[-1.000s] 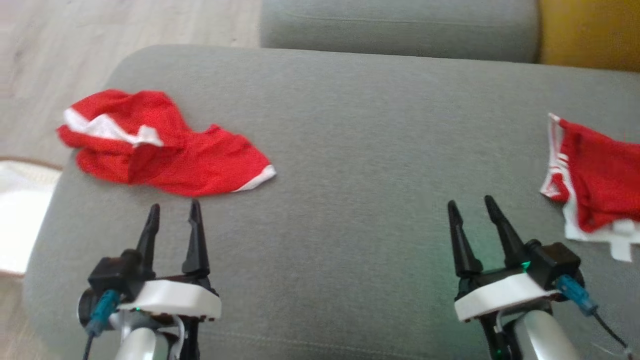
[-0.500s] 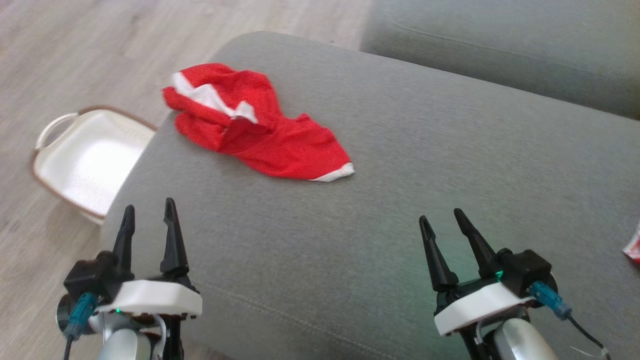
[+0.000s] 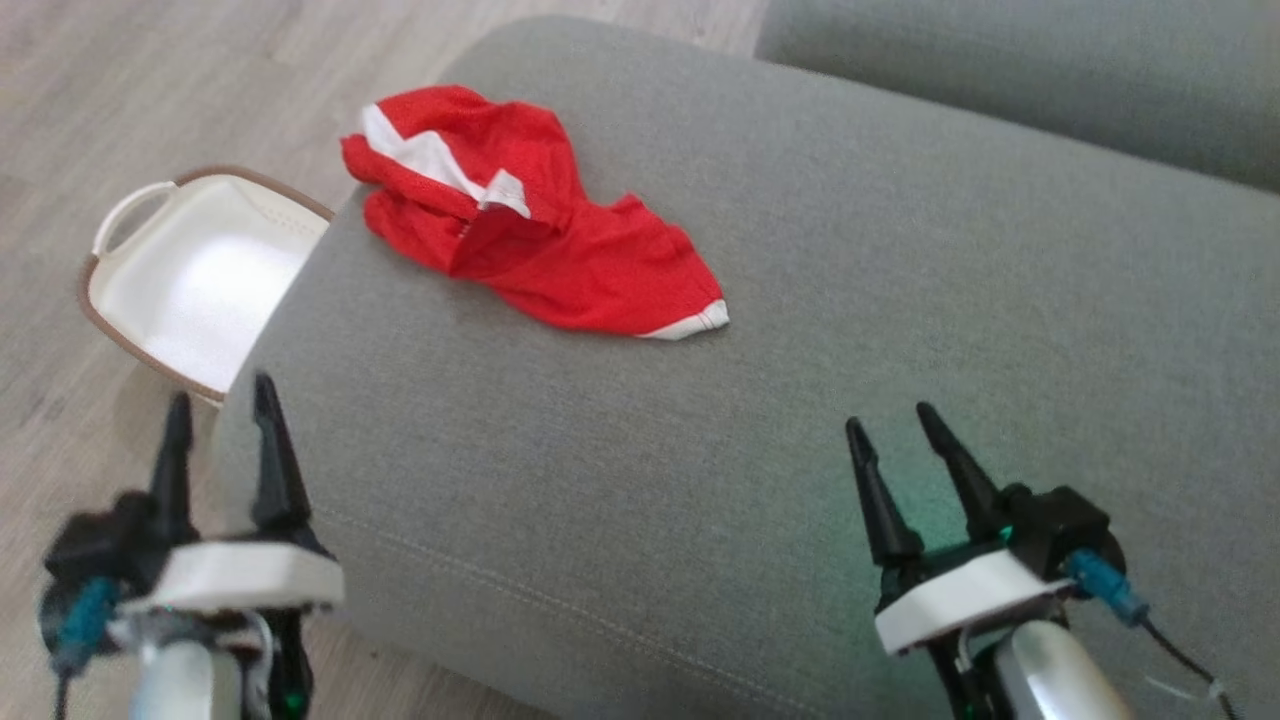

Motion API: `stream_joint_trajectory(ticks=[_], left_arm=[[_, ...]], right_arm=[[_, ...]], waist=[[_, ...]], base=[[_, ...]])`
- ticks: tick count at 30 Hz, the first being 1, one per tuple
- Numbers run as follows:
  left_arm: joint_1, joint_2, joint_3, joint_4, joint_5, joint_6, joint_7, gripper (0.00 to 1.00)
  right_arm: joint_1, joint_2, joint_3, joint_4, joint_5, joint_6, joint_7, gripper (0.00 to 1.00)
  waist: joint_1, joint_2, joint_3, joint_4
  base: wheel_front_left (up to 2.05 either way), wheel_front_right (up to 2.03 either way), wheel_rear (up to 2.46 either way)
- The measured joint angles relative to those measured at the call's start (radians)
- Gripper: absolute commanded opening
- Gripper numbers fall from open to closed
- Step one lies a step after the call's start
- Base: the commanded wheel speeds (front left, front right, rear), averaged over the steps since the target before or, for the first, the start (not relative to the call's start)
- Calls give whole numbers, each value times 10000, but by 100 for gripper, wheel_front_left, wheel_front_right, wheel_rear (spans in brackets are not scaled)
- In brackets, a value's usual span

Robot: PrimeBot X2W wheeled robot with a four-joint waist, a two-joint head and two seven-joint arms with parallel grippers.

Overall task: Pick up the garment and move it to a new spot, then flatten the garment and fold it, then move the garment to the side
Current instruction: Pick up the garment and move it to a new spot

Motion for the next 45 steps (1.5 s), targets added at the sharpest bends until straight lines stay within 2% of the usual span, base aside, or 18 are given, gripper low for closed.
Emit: stream_joint_trajectory(ticks=[5, 9, 18, 21, 31, 32, 33, 37, 45], left_arm=[[-1393, 100, 420, 594, 382, -512, 0, 100], [-2821, 491, 362, 1904, 541, -851, 96, 100], [-6812, 1317, -560, 5396, 385, -1616, 2878, 100], [-7671, 1423, -905, 6341, 209, -1707, 3413, 100], [-8953, 1799, -1231, 8673, 107, -1709, 3847, 100], [-9043, 1797, -1250, 8849, 38, -1709, 3873, 44], [-9138, 1793, -1277, 9031, 10, -1710, 3868, 0], [-9328, 1797, -1381, 9451, -215, -1778, 3544, 0], [-9406, 1965, -1331, 9566, -598, -1779, 1987, 0]], right_arm=[[-488, -2, -654, -389, -495, 0, 44, 100], [-874, -4, -1419, -1143, -1041, 0, 351, 100], [-1469, -10, -2700, -3490, -1918, 0, 1421, 100], [-1534, -13, -2736, -3963, -1967, 0, 1680, 100], [-1516, -15, -2564, -4295, -1969, 0, 1808, 100], [-1516, -15, -2571, -4311, -1967, 0, 1806, 100], [-1516, -15, -2575, -4311, -1967, 0, 1806, 100], [-1516, -15, -2537, -4286, -1965, 0, 1795, 100], [-1505, -15, -1776, -3624, -1588, 0, 1413, 100]], waist=[[0, 0, 648, -293], [0, 0, 1270, -542], [0, 0, 2772, -1076], [1, 0, 3177, -1300], [0, 0, 3857, -2005], [1, 0, 3893, -2058], [1, -1, 3918, -2100], [1, 0, 3903, -2216], [1, 0, 3425, -2461]], base=[[0, 0, 0], [0, 0, 0], [0, 0, 0], [0, 0, 0], [0, 0, 0], [0, 0, 0], [0, 0, 0], [0, 0, 0], [0, 0, 0]])
